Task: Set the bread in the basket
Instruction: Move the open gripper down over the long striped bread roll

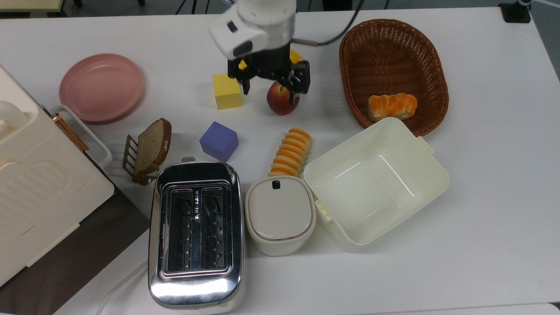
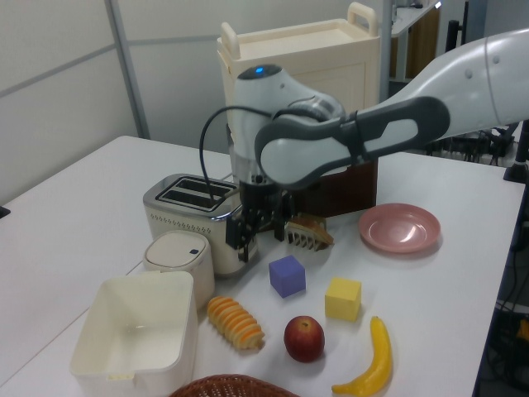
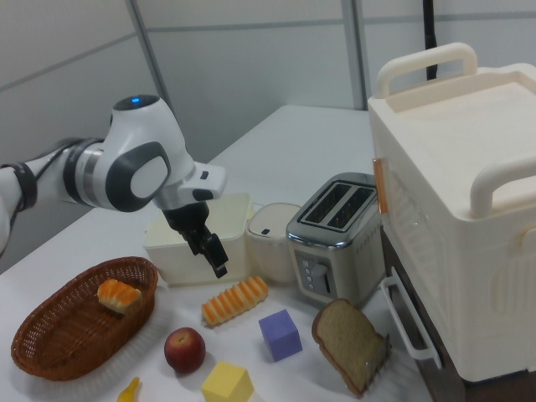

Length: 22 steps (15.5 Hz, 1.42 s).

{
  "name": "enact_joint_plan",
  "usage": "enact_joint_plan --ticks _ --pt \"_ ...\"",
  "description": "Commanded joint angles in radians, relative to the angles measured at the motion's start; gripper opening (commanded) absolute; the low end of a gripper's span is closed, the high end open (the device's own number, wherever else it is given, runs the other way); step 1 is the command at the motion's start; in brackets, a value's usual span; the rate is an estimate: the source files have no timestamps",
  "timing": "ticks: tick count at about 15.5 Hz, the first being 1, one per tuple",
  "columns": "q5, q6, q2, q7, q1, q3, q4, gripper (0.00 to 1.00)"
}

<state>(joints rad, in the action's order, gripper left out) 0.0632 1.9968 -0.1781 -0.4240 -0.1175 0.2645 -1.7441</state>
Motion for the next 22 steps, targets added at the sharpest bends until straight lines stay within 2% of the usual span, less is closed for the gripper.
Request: enact_joint_plan --ticks 1,7,11,22 --pt "0.064 0.04 -0.047 -0.065 0.005 0.021 -0.012 1.0" --pt "0.141 0.089 -0.129 -0.093 0.056 0.019 -0.014 1.0" --pt "0.187 0.155 -0.164 -0.139 0.062 0.019 -0.02 1.0" --pt "0.221 0.209 -0.222 -0.148 0.065 0.033 -0.015 1.0"
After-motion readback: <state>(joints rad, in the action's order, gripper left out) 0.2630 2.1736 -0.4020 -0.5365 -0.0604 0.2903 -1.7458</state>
